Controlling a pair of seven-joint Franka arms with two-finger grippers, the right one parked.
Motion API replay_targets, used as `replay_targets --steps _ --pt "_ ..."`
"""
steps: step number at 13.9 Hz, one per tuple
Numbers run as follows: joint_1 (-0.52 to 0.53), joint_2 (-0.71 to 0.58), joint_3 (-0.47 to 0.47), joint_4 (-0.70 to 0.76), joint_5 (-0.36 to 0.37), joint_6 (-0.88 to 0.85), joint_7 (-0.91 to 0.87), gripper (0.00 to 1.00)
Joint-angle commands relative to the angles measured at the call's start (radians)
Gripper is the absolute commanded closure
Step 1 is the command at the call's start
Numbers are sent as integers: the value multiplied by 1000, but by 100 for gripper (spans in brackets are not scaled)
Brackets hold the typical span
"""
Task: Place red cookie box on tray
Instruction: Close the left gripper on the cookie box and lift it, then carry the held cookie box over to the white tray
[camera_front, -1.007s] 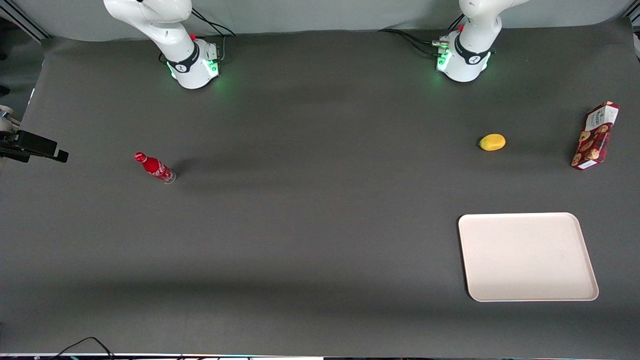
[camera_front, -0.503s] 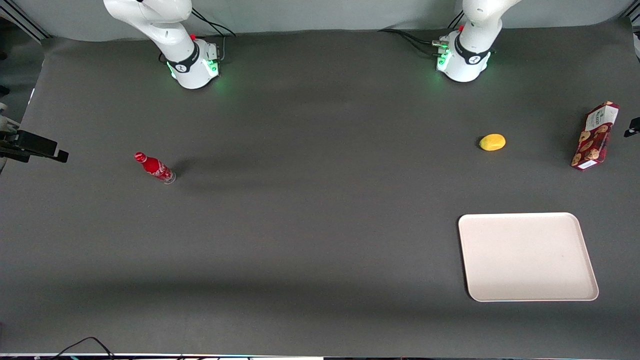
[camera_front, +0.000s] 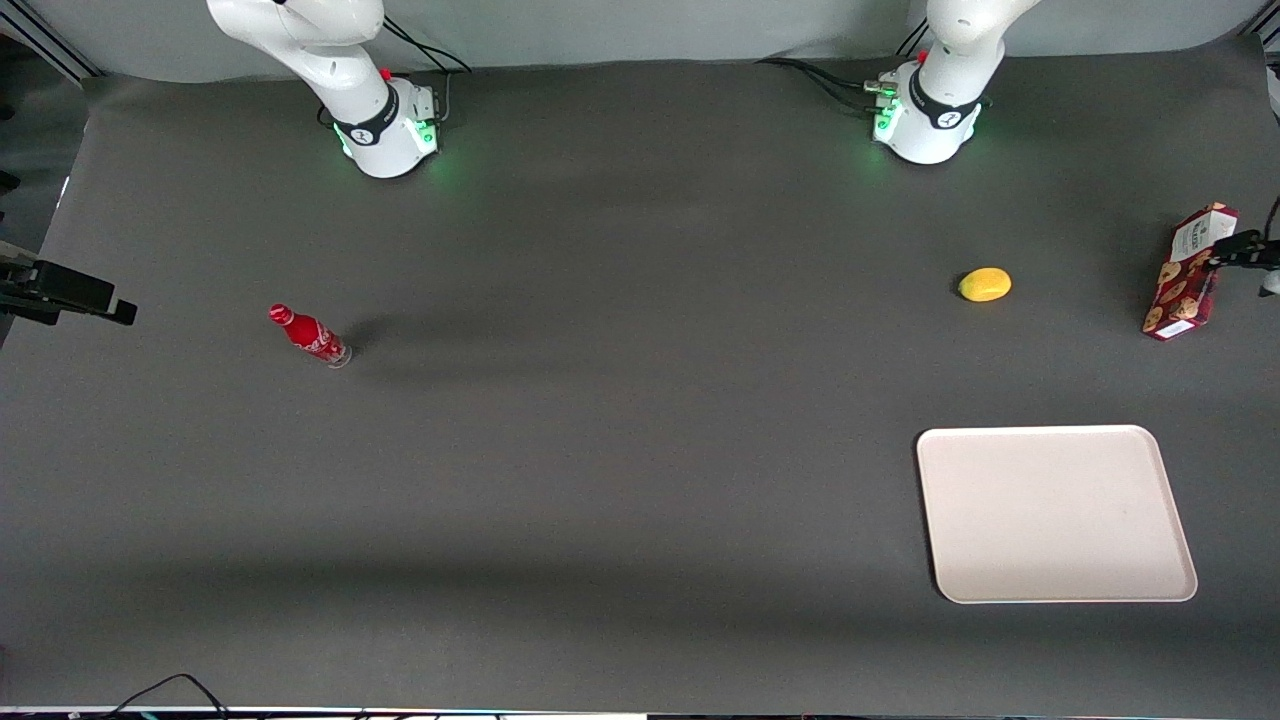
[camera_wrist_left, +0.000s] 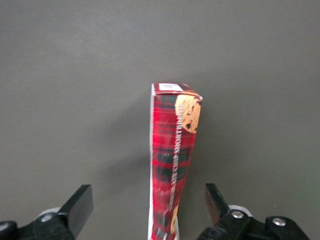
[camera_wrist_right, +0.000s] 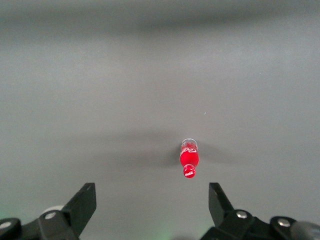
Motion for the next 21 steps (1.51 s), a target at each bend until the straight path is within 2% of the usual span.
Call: replay_targets --steps 1,5,10,11,13,15,19,21 --pt "26 -13 -13 -75 -5 84 63 0" --pt "66 8 -13 -74 -5 93 135 0" --pt "84 44 -13 -81 -18 113 134 0" --pt "81 38 -15 -81 -19 112 134 11" --pt "80 33 -15 -77 -21 99 127 52" --pt "80 31 -15 -75 -21 89 125 100" --pt "74 28 -19 -68 -19 79 125 100" --pt "45 -4 -21 -19 -19 44 122 100"
